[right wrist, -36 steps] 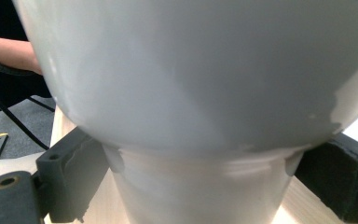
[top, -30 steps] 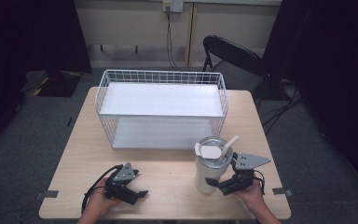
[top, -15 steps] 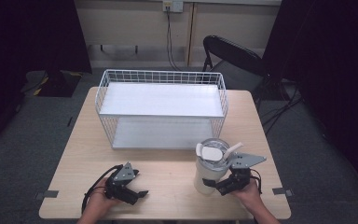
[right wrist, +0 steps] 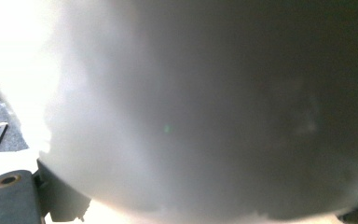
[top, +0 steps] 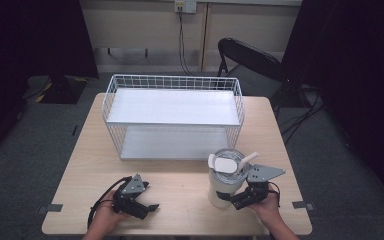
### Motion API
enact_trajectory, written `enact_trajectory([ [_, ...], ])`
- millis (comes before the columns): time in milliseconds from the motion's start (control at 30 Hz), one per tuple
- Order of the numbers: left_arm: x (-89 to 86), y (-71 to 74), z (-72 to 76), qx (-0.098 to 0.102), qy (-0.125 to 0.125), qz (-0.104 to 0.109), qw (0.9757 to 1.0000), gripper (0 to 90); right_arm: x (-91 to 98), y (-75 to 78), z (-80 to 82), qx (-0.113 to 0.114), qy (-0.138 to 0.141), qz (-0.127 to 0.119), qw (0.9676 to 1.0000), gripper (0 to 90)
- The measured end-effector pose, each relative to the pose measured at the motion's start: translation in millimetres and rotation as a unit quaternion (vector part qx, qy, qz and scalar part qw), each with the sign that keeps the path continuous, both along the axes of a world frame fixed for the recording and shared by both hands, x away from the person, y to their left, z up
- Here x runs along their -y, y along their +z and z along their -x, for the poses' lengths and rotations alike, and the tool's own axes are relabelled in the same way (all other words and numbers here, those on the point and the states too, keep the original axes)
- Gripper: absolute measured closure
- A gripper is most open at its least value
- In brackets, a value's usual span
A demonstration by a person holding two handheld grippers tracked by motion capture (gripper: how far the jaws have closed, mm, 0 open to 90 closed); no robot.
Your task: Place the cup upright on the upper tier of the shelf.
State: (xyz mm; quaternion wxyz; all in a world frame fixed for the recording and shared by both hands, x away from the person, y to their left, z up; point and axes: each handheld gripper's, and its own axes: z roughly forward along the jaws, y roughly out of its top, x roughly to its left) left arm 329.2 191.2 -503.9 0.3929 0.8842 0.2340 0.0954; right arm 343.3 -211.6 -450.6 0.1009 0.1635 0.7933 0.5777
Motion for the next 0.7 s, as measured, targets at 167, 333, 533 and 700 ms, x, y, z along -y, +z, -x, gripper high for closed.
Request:
enact_trajectory([
  [167,-0.2,0.1,-0.2,0.001,-0.001,-0.002,1.0000,13.4,1.4,6.4,-2.2,-0.001,-0.004,-0.004,1.0000,8.9],
  [333,-0.2,0.1,-0.2,0.001,-0.001,-0.002,1.0000,13.5,1.8,14.6,-7.0,-0.005,-0.001,0.001,1.0000,9.0],
  [533,-0.1,0.1,-0.1,0.000,0.000,-0.001,1.0000,13.5,0.5,26.4,-12.6,-0.008,0.002,0.005,0.9999,9.0],
  [700,0.0,0.0,0.0,0.000,0.000,0.000,1.0000,13.4,-1.0,35.3,-15.9,-0.012,0.004,0.003,0.9999,9.0],
])
